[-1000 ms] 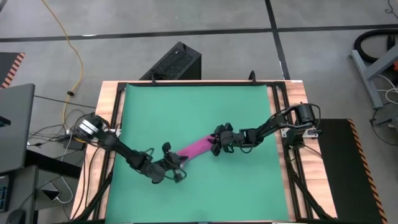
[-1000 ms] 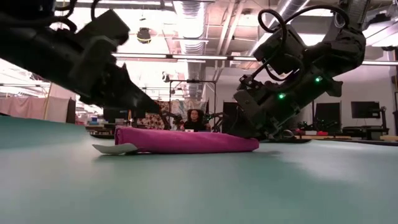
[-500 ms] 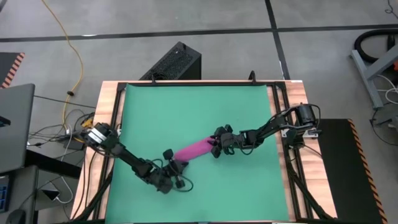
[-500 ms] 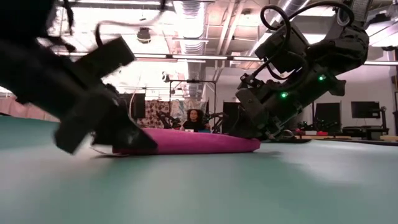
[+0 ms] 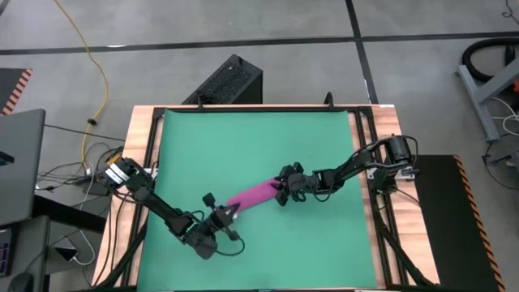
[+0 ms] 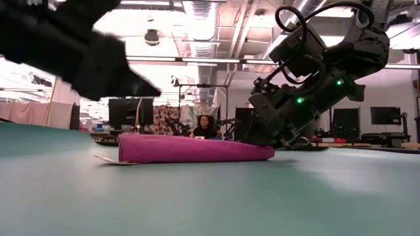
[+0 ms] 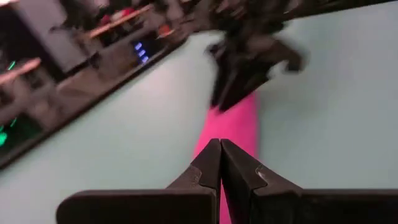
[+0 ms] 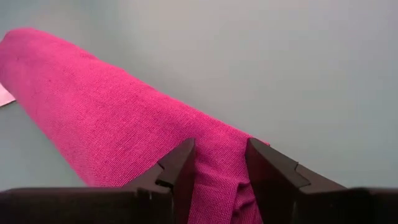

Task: Roll towel
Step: Roll the pink towel

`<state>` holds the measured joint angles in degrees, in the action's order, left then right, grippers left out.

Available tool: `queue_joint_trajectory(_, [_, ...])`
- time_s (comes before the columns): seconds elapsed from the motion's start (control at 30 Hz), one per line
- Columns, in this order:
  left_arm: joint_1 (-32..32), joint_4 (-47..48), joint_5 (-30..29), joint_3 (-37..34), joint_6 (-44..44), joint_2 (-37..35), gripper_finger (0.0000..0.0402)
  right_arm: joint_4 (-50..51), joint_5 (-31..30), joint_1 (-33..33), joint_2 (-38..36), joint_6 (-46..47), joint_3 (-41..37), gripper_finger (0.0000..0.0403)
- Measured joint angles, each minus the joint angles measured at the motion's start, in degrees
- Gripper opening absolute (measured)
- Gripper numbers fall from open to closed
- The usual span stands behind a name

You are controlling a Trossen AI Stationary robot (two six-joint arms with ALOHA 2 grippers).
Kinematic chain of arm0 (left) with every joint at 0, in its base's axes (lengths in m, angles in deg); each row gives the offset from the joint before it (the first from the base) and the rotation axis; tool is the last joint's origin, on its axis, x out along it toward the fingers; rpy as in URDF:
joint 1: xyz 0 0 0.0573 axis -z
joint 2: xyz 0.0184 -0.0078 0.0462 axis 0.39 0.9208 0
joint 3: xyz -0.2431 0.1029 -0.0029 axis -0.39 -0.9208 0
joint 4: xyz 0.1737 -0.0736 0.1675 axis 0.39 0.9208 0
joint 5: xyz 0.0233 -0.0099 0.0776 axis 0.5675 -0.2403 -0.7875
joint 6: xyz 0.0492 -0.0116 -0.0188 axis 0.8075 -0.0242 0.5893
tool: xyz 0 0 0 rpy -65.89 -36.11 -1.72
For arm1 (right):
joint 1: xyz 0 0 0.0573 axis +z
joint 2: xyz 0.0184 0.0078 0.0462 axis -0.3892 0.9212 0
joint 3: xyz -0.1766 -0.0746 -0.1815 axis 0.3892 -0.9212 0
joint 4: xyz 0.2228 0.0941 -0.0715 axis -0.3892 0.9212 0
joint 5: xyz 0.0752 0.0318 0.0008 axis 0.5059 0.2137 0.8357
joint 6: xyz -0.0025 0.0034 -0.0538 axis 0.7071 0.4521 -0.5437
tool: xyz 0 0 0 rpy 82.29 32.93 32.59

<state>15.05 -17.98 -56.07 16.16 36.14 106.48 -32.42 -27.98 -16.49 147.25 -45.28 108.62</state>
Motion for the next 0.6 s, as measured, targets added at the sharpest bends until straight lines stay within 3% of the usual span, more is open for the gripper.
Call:
queue_joint_trajectory(0.23, [-2.45,0.54,0.47,-4.26,-16.60,4.18,0.0000,0.16,-0.06,-0.02,0.00,-0.07,0.00,0.0166])
queue_joint_trajectory(0.37, [-2.67,0.14,4.99,-3.75,-17.41,4.94,0.0000,0.12,-0.07,-0.02,0.00,-0.09,0.00,0.0166])
queue_joint_trajectory(0.6, [-2.73,2.69,6.07,-3.77,-19.19,4.92,0.0000,-1.73,-1.41,0.34,0.07,-0.09,-0.05,0.0166])
